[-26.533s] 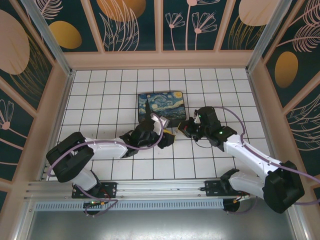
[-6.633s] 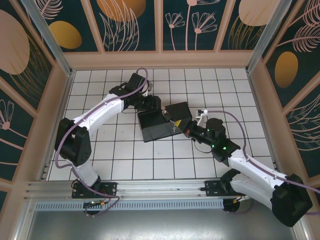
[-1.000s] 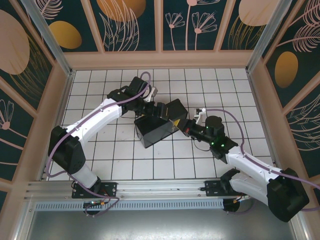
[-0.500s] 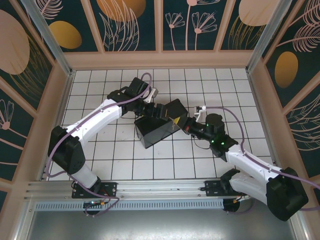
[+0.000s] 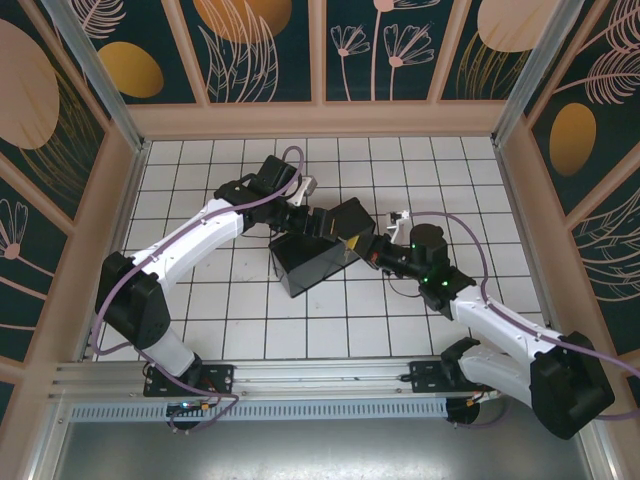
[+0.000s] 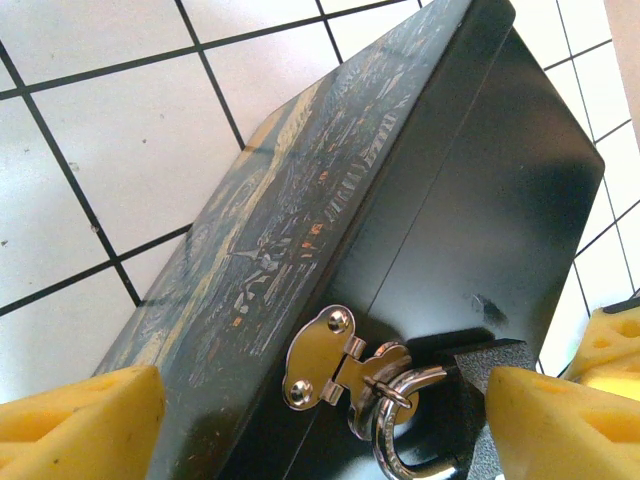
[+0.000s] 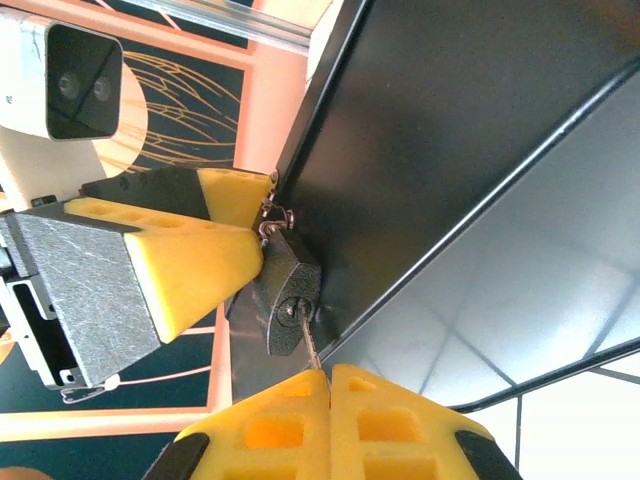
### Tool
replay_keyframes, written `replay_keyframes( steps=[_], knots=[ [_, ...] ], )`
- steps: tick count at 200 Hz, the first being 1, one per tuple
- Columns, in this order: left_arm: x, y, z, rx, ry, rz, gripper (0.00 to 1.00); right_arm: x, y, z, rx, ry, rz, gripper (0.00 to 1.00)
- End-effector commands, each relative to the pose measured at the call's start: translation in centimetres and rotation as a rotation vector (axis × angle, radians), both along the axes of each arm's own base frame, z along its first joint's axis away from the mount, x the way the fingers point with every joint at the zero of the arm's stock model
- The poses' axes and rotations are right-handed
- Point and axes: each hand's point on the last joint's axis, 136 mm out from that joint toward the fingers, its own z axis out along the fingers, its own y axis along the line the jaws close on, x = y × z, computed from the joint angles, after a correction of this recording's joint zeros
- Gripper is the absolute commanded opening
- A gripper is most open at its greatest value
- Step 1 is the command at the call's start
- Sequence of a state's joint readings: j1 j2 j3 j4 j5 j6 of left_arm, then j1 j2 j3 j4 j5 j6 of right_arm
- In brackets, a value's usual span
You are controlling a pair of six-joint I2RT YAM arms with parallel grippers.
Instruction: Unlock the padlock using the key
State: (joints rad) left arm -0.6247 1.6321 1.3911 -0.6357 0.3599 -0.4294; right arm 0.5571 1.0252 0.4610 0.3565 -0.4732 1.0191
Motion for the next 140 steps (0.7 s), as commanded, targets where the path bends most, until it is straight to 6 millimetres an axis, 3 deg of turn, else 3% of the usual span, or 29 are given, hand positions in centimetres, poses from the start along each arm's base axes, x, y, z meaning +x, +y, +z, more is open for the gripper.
replay_keyframes(
  steps=[1, 140],
  knots=[
    [-1.45, 0.92, -2.24, 0.059, 0.063, -0.018, 0.83, 0.19, 0.16, 1.28, 0.016, -0.042, 0.011, 0.00],
    [-1.50, 0.92, -2.23, 0.058, 0.060, -0.020, 0.82, 0.21, 0.37, 1.93, 0.030, -0.073, 0.023, 0.00]
  ],
)
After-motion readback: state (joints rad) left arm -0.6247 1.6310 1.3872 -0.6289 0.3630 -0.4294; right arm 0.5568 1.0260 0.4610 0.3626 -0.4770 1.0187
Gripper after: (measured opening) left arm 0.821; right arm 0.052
